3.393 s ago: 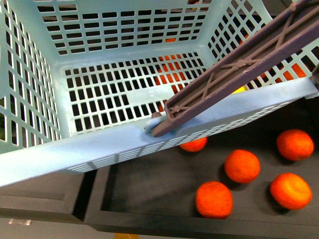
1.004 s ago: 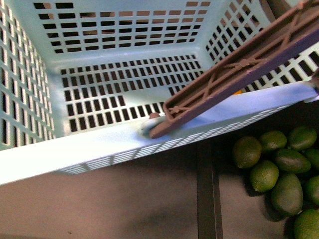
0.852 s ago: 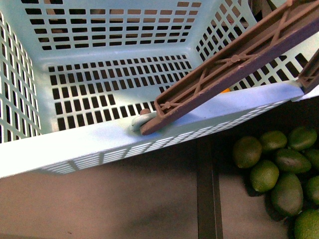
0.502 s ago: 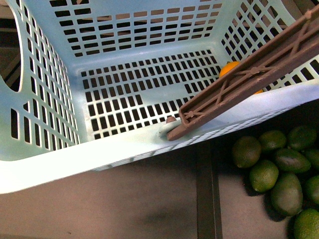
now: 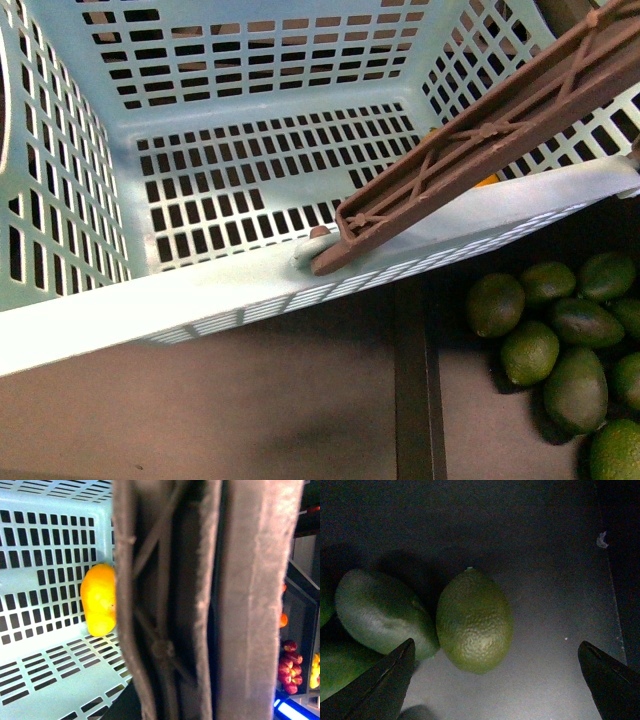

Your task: Pick mango and avocado into basket

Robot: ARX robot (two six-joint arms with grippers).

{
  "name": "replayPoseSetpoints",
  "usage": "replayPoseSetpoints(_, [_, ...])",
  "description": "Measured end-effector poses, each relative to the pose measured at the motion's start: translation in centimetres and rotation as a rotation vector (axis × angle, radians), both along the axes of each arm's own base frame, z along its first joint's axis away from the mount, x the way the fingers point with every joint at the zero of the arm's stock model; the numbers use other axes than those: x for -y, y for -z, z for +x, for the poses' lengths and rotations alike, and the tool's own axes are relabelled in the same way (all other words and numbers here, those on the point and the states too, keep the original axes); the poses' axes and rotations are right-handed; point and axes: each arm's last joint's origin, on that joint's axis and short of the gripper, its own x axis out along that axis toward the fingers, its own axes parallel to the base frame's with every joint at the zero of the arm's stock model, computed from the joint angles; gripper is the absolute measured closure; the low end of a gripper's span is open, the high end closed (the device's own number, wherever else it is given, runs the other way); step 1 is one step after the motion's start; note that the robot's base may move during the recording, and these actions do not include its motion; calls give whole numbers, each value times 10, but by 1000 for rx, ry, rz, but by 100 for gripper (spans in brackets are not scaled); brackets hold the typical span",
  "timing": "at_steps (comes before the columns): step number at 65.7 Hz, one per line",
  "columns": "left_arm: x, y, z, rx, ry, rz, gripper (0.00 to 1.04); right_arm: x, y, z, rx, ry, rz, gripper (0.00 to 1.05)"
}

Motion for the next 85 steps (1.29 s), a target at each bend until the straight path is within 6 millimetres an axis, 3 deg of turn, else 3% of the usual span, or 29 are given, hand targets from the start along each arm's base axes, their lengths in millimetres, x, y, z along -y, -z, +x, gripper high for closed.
replayPoseSetpoints(11, [0, 0, 0, -3, 5, -4, 91, 2, 20, 12, 1, 31, 51, 9])
replayPoseSetpoints(36, [0, 0, 0, 0, 1, 0, 91, 4, 36, 28, 6, 54, 88, 9])
replayPoseSetpoints(85, [0, 0, 0, -2, 4, -3, 91, 4, 49, 41, -20, 76, 114, 9])
